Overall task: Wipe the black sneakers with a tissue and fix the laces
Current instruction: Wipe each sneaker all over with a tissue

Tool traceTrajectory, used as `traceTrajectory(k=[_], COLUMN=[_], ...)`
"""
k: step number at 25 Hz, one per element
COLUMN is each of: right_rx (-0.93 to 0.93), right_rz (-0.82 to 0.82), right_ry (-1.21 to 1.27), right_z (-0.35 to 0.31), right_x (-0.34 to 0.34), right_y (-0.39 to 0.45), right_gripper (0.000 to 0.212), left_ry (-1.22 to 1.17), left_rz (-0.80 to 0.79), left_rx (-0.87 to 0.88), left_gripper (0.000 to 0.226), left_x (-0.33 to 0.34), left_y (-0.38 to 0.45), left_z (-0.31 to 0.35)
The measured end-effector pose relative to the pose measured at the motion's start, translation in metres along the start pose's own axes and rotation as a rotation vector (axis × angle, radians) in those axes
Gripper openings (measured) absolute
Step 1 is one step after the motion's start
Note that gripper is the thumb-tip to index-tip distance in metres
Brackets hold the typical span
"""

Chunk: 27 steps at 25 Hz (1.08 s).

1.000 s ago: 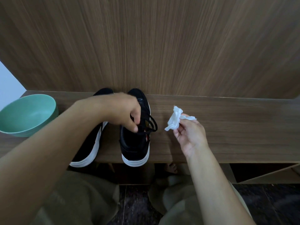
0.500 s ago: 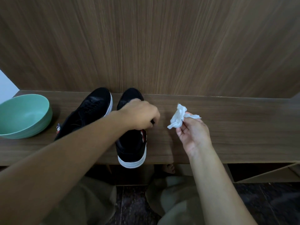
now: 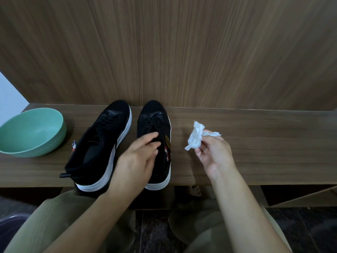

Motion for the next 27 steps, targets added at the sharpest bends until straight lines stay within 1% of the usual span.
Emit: traceTrajectory(k=[2, 3, 4, 5, 7, 9, 10, 12, 13, 14, 15, 16, 18, 19, 21, 22, 23, 24, 25, 26, 27], right_rx=[-0.001, -0.001, -0.003, -0.005, -0.015, -0.020, -0.022, -0.022, -0.019, -0.016, -0.015, -0.017, -0.020, -0.020, -0.029, -0.042, -0.067, -0.097, -0.125, -0.151, -0.176], right_rz=[0.000, -0.001, -0.002, -0.005, -0.011, -0.004, 0.000, 0.001, 0.000, -0.002, -0.005, -0.007, -0.011, -0.012, 0.006, 0.016, 0.018, 0.008, -0.016, -0.047, -0.071], right_ry=[-0.011, -0.018, -0.025, -0.029, -0.026, -0.021, -0.024, -0.035, -0.039, -0.043, -0.046, -0.048, -0.054, -0.054, -0.041, -0.017, 0.009, 0.024, 0.020, -0.007, -0.058], right_z=[0.001, 0.001, 0.002, 0.003, 0.002, 0.001, 0.001, 0.001, 0.002, 0.002, 0.002, 0.003, 0.003, 0.003, 0.003, 0.002, 0.000, -0.002, -0.001, 0.001, 0.006], right_x=[0.001, 0.002, 0.002, 0.001, 0.000, -0.002, -0.002, 0.000, 0.001, 0.002, 0.002, 0.002, 0.002, 0.003, 0.001, 0.000, 0.000, 0.002, 0.006, 0.012, 0.017], right_y=[0.000, 0.000, 0.000, 0.000, 0.002, 0.003, 0.003, 0.003, 0.002, 0.002, 0.001, 0.001, -0.001, -0.002, -0.001, -0.001, -0.003, -0.005, -0.008, -0.011, -0.013], right_gripper=[0.017, 0.017, 0.017, 0.017, 0.017, 0.016, 0.016, 0.017, 0.017, 0.017, 0.016, 0.015, 0.015, 0.015, 0.017, 0.018, 0.020, 0.022, 0.025, 0.028, 0.030], left_ry=[0.089, 0.117, 0.116, 0.085, 0.055, 0.093, 0.134, 0.267, 0.356, 0.408, 0.411, 0.387, 0.354, 0.314, 0.140, 0.044, 0.016, 0.070, 0.142, 0.147, 0.077], left_rz=[-0.103, -0.141, -0.164, -0.173, -0.110, -0.067, -0.066, -0.086, -0.129, -0.224, -0.301, -0.334, -0.315, -0.294, -0.143, -0.086, -0.099, -0.164, -0.233, -0.250, -0.229], left_rx=[0.119, 0.131, 0.082, -0.005, -0.125, -0.159, -0.137, -0.005, 0.047, 0.027, -0.014, -0.053, -0.042, -0.048, -0.101, -0.169, -0.243, -0.299, -0.313, -0.302, -0.309], left_gripper=[0.035, 0.041, 0.046, 0.049, 0.051, 0.045, 0.036, 0.011, 0.007, 0.011, 0.014, 0.016, 0.010, 0.011, 0.026, 0.041, 0.064, 0.087, 0.099, 0.101, 0.096], left_x=[0.010, 0.012, 0.010, 0.007, 0.000, -0.004, -0.004, -0.002, 0.001, 0.004, 0.006, 0.006, 0.001, -0.002, -0.014, -0.015, -0.012, -0.003, 0.010, 0.020, 0.026], left_y=[0.002, 0.008, 0.013, 0.017, 0.019, 0.017, 0.016, 0.011, 0.009, 0.009, 0.010, 0.016, 0.031, 0.035, 0.033, 0.026, 0.018, 0.009, 0.001, -0.003, -0.006], left_z=[0.009, 0.011, 0.011, 0.010, 0.008, 0.006, 0.007, 0.005, 0.003, 0.000, -0.001, -0.001, 0.005, 0.007, 0.006, 0.004, 0.002, 0.001, 0.000, -0.001, -0.003])
Point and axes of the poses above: each hand's wrist, its own y-axis towards the middle knuckle, its own x-axis out of the palm, z = x × y, the point moved 5 cm from there along y, towards the middle knuckle, and after that the axes turned 4 degrees about -y, right-handed, at the moved point
